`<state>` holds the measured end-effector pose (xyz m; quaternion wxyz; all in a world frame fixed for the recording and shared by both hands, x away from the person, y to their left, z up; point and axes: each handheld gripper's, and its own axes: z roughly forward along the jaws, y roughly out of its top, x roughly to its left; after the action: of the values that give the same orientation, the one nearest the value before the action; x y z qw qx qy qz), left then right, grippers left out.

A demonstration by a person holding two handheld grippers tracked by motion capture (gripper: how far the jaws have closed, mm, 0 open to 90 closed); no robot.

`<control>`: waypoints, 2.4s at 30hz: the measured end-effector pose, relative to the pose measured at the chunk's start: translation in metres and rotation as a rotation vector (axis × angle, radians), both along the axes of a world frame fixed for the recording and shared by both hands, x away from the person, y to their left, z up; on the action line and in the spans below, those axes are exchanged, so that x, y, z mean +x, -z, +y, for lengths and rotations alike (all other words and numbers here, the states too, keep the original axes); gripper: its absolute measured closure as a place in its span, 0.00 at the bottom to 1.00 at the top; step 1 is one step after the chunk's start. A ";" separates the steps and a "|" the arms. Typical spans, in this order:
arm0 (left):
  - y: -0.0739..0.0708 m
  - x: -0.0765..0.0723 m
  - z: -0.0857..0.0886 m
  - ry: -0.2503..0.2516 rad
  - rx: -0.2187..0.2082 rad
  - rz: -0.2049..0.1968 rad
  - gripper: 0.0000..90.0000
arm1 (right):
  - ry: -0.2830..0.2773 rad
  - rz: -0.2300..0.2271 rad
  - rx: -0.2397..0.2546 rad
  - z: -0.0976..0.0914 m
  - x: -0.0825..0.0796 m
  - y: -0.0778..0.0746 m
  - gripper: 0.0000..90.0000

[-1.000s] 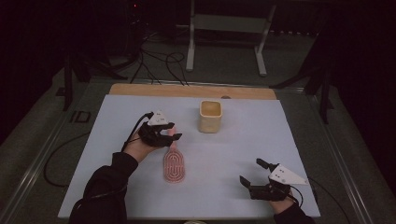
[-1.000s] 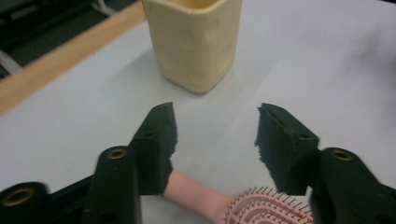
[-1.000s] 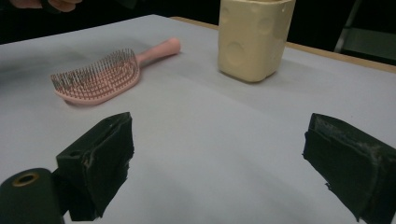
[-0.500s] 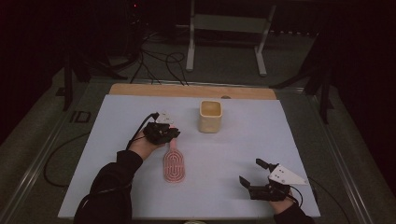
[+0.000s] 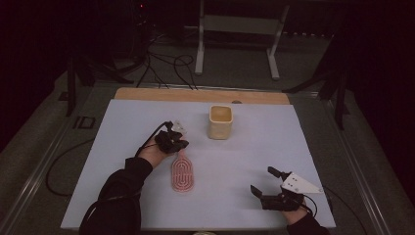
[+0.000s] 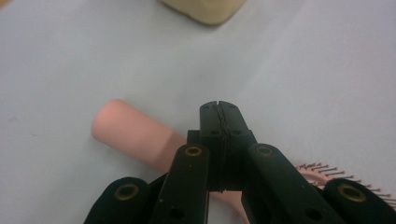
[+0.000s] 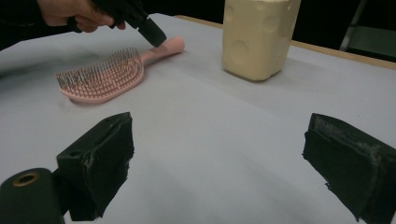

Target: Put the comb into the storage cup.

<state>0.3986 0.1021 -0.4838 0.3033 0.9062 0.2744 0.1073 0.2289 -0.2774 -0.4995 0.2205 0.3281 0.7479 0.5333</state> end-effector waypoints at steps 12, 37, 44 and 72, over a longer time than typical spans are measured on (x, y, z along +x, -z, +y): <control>0.005 0.005 0.001 -0.004 0.017 0.017 1.00 | 0.000 0.000 0.000 -0.001 0.000 0.000 0.09; 0.009 0.008 -0.001 0.001 0.093 0.027 1.00 | 0.000 0.004 0.009 -0.002 0.001 0.000 0.09; 0.013 0.006 0.022 -0.047 0.121 0.041 1.00 | 0.001 0.004 0.006 -0.002 0.001 0.000 0.09; 0.010 -0.037 0.091 -0.125 0.150 0.082 1.00 | 0.014 0.012 0.008 -0.001 0.002 0.000 0.09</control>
<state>0.3619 0.1933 -0.4935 0.2159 0.9111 0.3339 0.1090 0.2305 -0.2787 -0.4990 0.2185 0.3373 0.7448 0.5328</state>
